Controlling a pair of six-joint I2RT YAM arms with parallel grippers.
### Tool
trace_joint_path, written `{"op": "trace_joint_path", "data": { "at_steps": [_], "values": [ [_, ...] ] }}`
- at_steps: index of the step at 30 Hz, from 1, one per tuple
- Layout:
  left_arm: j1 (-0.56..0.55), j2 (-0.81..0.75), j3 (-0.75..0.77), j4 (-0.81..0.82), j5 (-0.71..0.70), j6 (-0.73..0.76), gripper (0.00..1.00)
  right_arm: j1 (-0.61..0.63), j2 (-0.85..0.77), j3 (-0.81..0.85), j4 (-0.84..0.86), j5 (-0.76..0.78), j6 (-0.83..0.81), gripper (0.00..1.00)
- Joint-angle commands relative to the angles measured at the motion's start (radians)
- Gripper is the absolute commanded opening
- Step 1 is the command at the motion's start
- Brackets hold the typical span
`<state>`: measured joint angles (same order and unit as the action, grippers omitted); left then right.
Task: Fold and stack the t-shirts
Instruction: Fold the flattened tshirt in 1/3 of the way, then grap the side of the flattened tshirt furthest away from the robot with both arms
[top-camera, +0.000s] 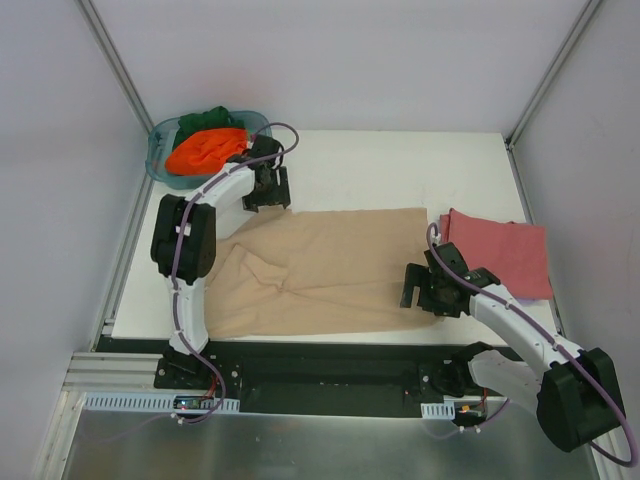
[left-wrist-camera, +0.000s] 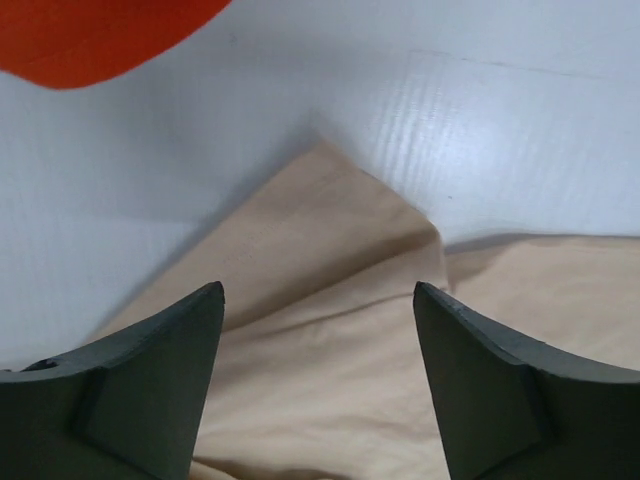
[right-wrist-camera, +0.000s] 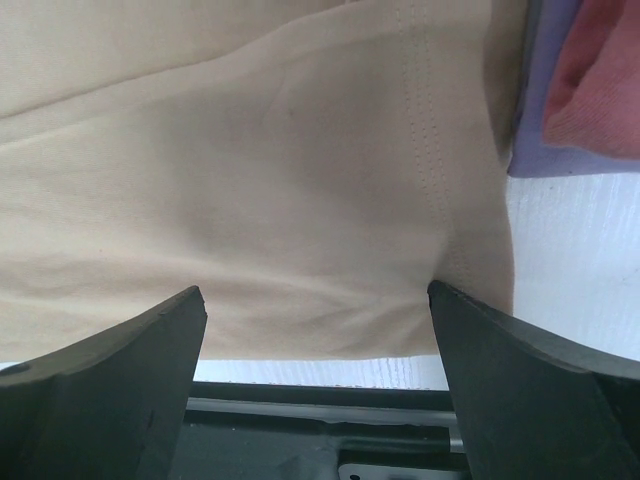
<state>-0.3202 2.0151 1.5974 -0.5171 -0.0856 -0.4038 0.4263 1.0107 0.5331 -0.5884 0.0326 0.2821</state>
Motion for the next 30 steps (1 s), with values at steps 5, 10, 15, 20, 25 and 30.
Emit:
{"op": "trace_joint_path", "data": {
  "at_steps": [5, 10, 15, 20, 25, 30],
  "values": [
    [0.039, 0.12, 0.102, -0.046, 0.018, 0.049, 0.59, -0.009, 0.014, 0.018, -0.021, 0.033, -0.017, 0.96],
    [0.041, 0.186, 0.13, -0.046, -0.011, 0.049, 0.47, -0.011, 0.025, 0.011, -0.022, 0.035, -0.017, 0.96],
    [0.043, 0.2, 0.145, -0.046, -0.048, 0.059, 0.12, -0.014, 0.019, 0.007, -0.024, 0.047, -0.021, 0.96],
    [0.043, 0.156, 0.164, -0.043, -0.126, 0.08, 0.0, -0.021, 0.034, -0.001, -0.063, 0.072, 0.003, 0.96],
    [0.043, 0.105, 0.174, -0.034, -0.278, 0.095, 0.0, -0.024, 0.011, -0.021, -0.071, 0.07, 0.023, 0.96],
    [0.056, 0.076, 0.19, -0.017, -0.352, 0.135, 0.0, -0.035, -0.009, -0.022, -0.083, 0.082, 0.026, 0.96]
  ]
}}
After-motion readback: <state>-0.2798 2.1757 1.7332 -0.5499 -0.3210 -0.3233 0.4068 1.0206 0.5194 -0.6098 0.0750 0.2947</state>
